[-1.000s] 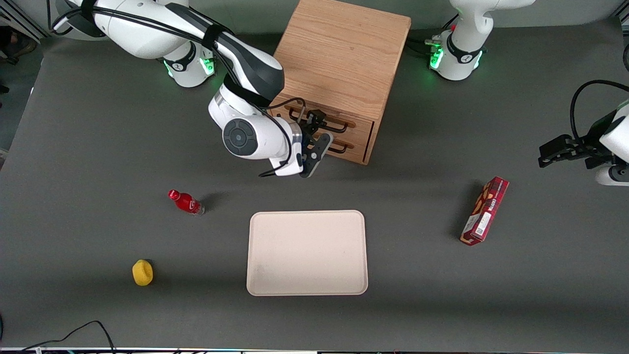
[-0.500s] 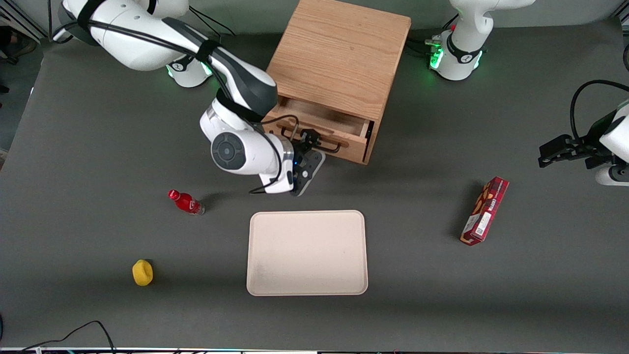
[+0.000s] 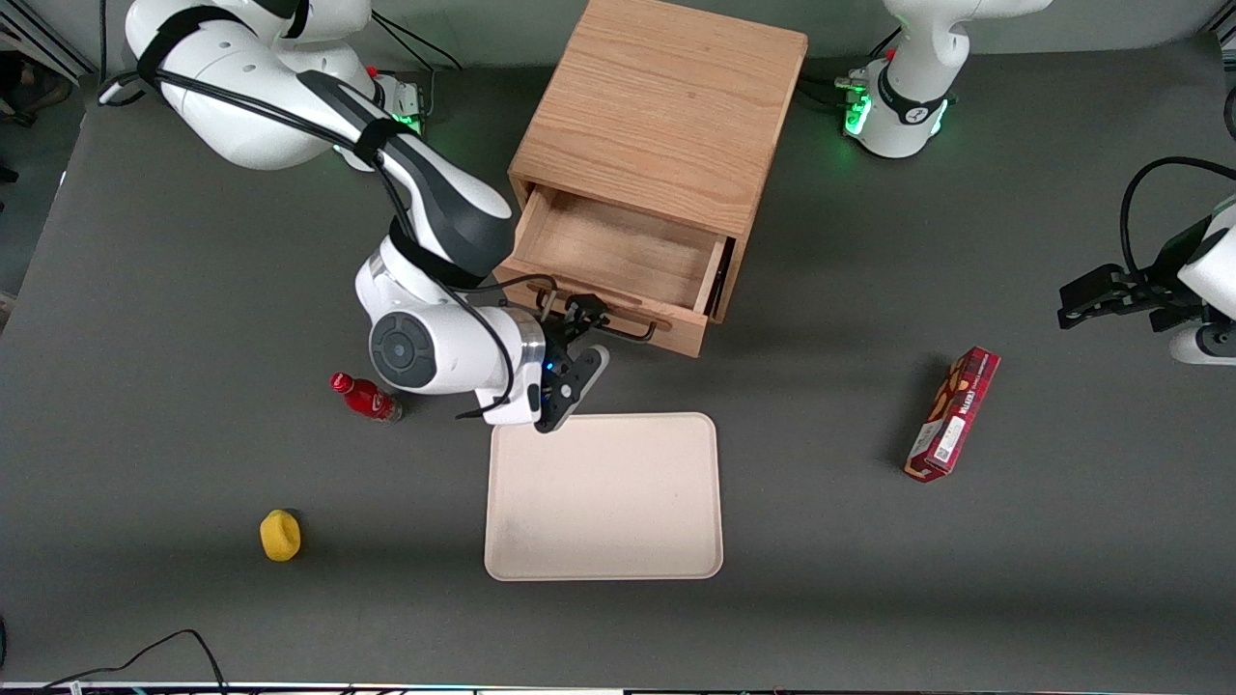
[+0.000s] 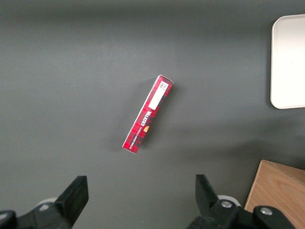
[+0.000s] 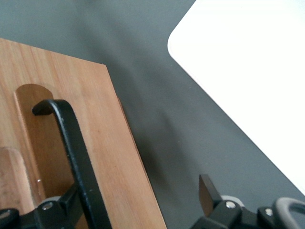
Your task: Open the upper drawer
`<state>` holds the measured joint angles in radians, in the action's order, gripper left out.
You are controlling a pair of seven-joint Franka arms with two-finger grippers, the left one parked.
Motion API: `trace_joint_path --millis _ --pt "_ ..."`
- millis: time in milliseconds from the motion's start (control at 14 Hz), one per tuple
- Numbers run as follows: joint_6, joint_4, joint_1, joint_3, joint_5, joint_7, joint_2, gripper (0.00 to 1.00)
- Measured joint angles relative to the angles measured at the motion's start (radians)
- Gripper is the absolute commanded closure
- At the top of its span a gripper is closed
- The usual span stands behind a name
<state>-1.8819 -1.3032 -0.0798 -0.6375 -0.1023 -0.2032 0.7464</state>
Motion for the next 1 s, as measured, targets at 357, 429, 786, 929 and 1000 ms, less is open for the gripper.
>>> trace_joint_path --millis 357,429,786,929,1000 --pt "0.002 0.062 0.001 0.032 0.001 -0.005 0.030 0.00" --pt "0.002 0.075 0.001 0.040 0.001 -0.021 0.036 0.00" --pt "0.002 0.130 0.003 0.073 0.001 -0.061 0.060 0.00" --pt "0.002 0.162 0.003 0.077 0.001 -0.065 0.077 0.00" --pt "0.002 0.178 0.003 0.080 0.002 -0.074 0.085 0.00"
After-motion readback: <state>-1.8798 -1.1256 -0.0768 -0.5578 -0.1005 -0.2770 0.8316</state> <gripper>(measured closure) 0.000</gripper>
